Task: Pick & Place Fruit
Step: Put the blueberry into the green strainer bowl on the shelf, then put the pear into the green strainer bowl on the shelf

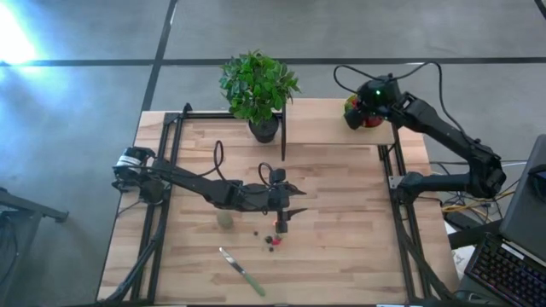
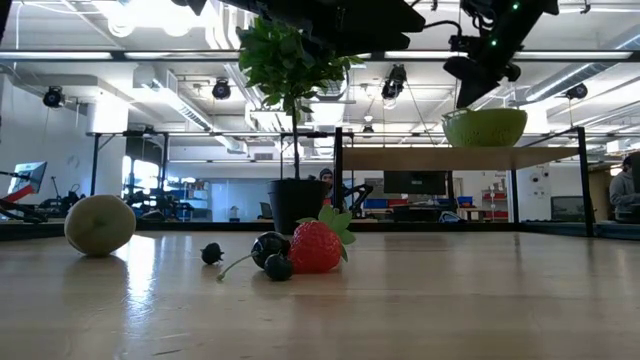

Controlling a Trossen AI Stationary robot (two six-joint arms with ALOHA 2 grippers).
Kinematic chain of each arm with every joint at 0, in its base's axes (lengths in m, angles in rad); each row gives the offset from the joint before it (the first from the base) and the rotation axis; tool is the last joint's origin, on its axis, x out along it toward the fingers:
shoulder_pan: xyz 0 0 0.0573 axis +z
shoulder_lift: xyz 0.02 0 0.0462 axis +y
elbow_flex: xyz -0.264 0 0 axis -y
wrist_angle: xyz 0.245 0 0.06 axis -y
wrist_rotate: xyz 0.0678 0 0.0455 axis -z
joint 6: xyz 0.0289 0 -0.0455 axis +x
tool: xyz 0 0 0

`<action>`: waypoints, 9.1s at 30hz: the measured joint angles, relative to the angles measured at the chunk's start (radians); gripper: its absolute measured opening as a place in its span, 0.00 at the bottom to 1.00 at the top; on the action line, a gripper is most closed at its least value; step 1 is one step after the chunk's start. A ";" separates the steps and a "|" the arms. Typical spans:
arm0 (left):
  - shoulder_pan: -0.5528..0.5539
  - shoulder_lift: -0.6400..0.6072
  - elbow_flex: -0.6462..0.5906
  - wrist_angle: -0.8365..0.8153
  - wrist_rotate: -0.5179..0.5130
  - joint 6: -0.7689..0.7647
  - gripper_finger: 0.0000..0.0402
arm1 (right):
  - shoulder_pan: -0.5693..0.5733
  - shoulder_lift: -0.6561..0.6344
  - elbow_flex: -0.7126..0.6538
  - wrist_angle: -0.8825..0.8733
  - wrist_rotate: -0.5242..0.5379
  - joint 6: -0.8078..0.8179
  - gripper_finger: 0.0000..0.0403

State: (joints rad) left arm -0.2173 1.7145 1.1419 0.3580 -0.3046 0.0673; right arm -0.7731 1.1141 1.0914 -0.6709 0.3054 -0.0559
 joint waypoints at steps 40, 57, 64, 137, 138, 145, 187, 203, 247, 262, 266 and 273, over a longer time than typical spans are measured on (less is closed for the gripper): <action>-0.055 -0.081 0.000 -0.436 0.035 -0.063 0.55 | 0.900 -0.506 -0.492 0.170 -0.190 0.316 0.03; -0.247 -0.099 -0.001 -0.813 0.058 -0.483 0.55 | 1.003 -0.347 -0.604 0.363 -0.111 0.301 0.02; -0.253 -0.038 -0.005 -0.830 0.057 -0.466 0.54 | 1.004 -0.340 -0.571 0.364 -0.112 0.296 0.02; -0.196 0.038 -0.290 -0.449 0.124 -0.545 0.40 | 1.005 -0.325 -0.574 0.379 -0.113 0.282 0.02; -0.196 0.038 -0.289 -0.453 0.123 -0.546 0.38 | 1.005 -0.325 -0.575 0.381 -0.113 0.282 0.02; -0.196 0.038 -0.287 -0.462 0.118 -0.545 0.23 | 1.005 -0.325 -0.583 0.400 -0.113 0.282 0.02; 0.113 0.168 0.108 -0.194 0.239 -0.097 0.14 | 1.004 -0.328 -0.585 0.417 0.012 0.203 0.02; 0.117 0.345 0.182 -0.208 0.242 -0.104 0.14 | 1.004 -0.328 -0.591 0.413 0.011 0.205 0.02; 0.099 0.186 0.254 -0.826 0.239 -0.234 0.50 | 1.005 -0.312 -0.604 0.540 -0.059 0.153 0.02; -0.023 -0.207 -0.101 -0.596 -0.140 -0.358 0.49 | 1.004 0.097 -0.586 0.940 -0.150 -0.250 0.02; -0.023 -0.310 -0.204 -0.455 -0.149 -0.330 0.49 | 1.004 0.206 -0.527 0.935 -0.155 -0.295 0.05; -0.022 -0.455 -0.333 -0.297 -0.175 -0.256 0.49 | 1.004 0.375 -0.403 0.880 -0.159 -0.303 0.24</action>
State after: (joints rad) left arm -0.2394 1.2591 0.8093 0.0610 -0.4797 -0.1884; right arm 0.2314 1.4887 0.6879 0.2095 0.1469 -0.3594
